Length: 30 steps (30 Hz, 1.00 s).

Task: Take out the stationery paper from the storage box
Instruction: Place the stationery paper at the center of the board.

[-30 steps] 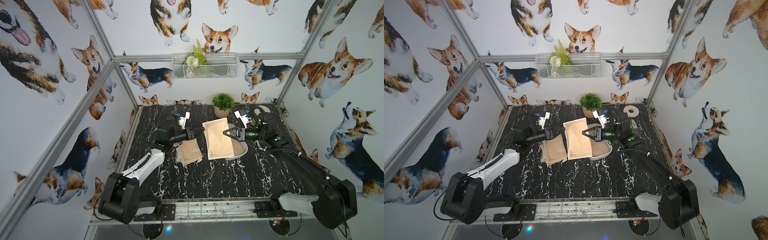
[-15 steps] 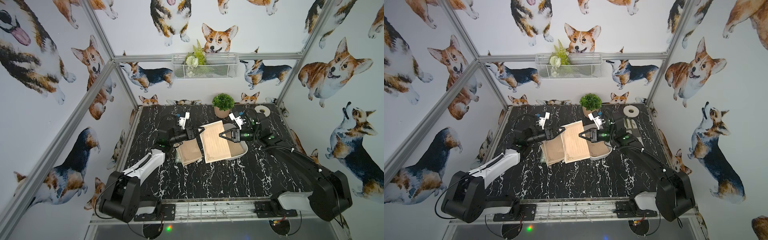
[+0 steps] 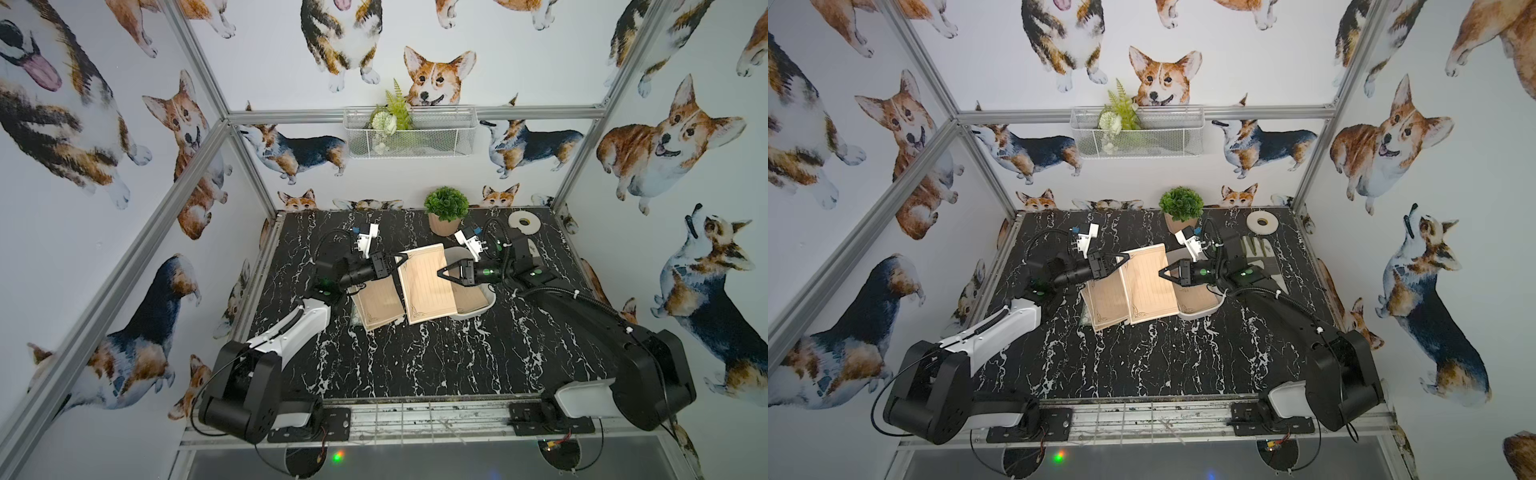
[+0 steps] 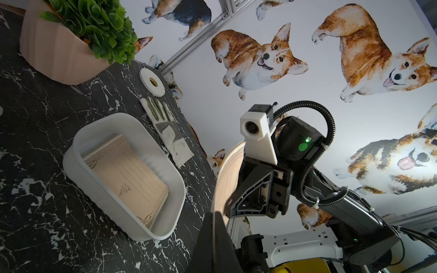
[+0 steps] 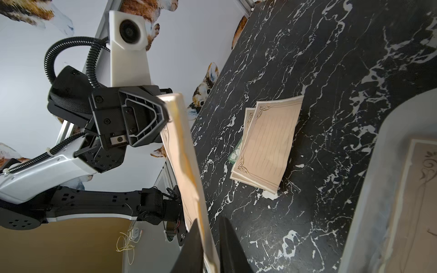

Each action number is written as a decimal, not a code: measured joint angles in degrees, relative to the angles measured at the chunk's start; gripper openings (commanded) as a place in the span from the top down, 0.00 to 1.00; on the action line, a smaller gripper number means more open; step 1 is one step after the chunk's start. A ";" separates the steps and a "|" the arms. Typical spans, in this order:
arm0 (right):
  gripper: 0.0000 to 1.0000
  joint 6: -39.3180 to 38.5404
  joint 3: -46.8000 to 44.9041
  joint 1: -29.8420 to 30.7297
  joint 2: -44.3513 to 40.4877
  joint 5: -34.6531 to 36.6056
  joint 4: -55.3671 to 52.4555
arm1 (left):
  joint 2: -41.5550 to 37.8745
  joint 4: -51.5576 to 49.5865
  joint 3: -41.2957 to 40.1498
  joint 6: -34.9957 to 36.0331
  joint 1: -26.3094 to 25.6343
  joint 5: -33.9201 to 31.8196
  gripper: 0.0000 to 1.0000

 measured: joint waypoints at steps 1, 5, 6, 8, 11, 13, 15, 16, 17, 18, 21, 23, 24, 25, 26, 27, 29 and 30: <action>0.38 -0.15 -0.02 -0.15 0.00 0.33 -0.39 | 0.46 0.00 0.11 -0.04 0.00 -0.07 1.00; 0.26 -0.98 -0.13 -0.63 -0.26 2.19 -1.79 | 1.95 -0.04 0.48 -0.59 0.00 -0.96 1.00; 0.25 -1.29 -0.33 -0.66 -0.79 3.19 -2.49 | 2.01 -0.39 0.68 -0.55 0.00 -0.98 1.00; 0.24 -1.81 -0.46 -0.70 -2.51 6.29 -4.42 | 1.84 -3.63 1.92 0.11 0.00 -1.88 1.00; 0.23 -3.21 -0.42 0.63 -5.77 12.94 -6.95 | 0.37 -13.84 5.05 3.69 0.00 -5.73 1.00; 0.23 -5.03 0.11 4.00 -8.02 19.43 -9.68 | -0.74 -20.26 7.93 6.05 -0.04 -9.40 1.00; 0.23 -6.75 0.83 7.63 -9.25 25.07 -11.63 | -1.79 -25.59 9.99 8.15 -0.02 -12.50 1.00; 0.24 -7.82 1.25 10.01 -9.60 28.87 -12.66 | -2.03 -28.52 10.95 8.74 -0.04 -14.27 1.00; 0.24 -8.31 1.49 11.96 -9.64 31.50 -13.38 | -2.12 -31.74 11.93 9.44 -0.07 -16.04 1.00; 0.24 -9.11 1.62 13.90 -9.49 34.45 -13.94 | -2.14 -34.29 12.68 9.99 -0.11 -17.94 1.00; 0.24 -10.73 2.49 19.89 -7.72 42.14 -16.04 | -2.16 -41.68 14.58 11.21 -0.28 -23.21 1.00; 0.24 -11.82 3.50 23.82 -5.84 46.34 -16.90 | -2.16 -45.62 15.50 11.56 -0.37 -25.88 1.00; 0.24 -12.33 3.87 24.74 -5.22 47.41 -17.07 | -2.16 -47.25 15.91 11.61 -0.37 -27.21 1.00; 0.24 -12.41 4.52 26.23 -4.13 48.70 -17.27 | -2.14 -48.76 16.37 11.67 -0.37 -28.37 1.00; 0.24 -12.70 5.66 27.36 -2.84 50.38 -17.81 | -2.10 -50.34 16.96 11.85 -0.39 -29.53 1.00; 0.24 -13.18 6.71 28.41 -1.53 51.41 -17.81 | -2.03 -51.60 17.51 11.85 -0.42 -30.32 1.00; 0.24 -13.99 8.74 30.23 0.85 53.48 -17.84 | -1.88 -53.94 18.49 12.07 -0.48 -32.11 1.00; 0.25 -14.40 9.60 30.99 1.84 53.68 -18.12 | -1.86 -55.06 18.88 12.07 -0.48 -32.92 1.00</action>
